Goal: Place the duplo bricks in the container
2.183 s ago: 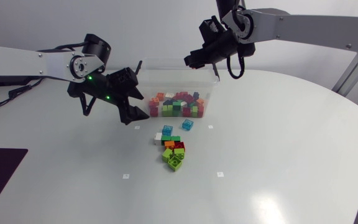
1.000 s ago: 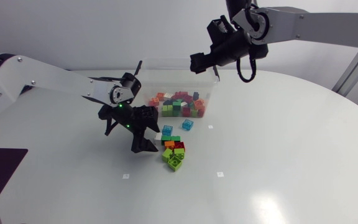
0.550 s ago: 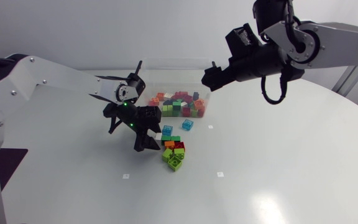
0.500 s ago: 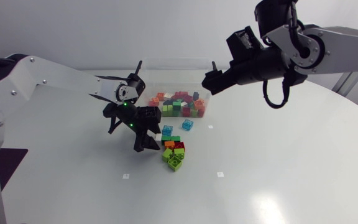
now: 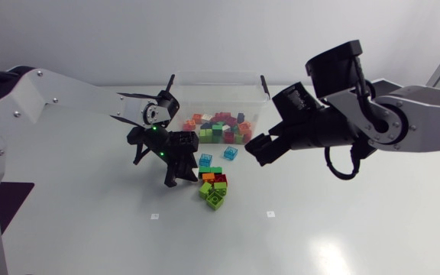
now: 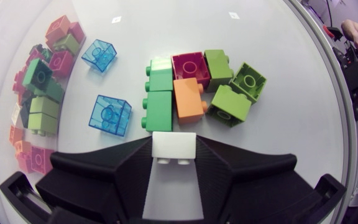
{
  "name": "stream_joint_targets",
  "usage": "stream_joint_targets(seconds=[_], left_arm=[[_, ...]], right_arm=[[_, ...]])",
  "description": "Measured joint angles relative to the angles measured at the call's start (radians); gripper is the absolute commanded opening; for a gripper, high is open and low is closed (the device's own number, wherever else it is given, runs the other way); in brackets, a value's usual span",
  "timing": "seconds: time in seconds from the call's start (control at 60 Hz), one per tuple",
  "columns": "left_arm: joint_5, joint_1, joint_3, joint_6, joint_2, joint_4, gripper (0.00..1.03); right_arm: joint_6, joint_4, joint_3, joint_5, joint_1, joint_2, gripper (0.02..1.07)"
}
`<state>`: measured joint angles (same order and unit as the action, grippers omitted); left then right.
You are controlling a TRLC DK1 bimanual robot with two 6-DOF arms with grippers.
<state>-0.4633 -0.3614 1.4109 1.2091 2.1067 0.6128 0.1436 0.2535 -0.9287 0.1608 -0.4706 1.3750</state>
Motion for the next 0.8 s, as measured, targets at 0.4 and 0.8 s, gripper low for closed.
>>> stream_joint_targets(seconds=[0.4, 0.8], left_arm=[[0.019, 0.016, -0.093, 0.0, -0.101, 0.016, 0.26], [0.027, 0.057, -0.174, -0.003, -0.247, 0.019, 0.26]], right_arm=[[0.002, -0.003, 0.016, -0.001, -0.109, 0.146, 1.0], [-0.014, 0.056, -0.041, -0.039, -0.208, 0.304, 1.0]])
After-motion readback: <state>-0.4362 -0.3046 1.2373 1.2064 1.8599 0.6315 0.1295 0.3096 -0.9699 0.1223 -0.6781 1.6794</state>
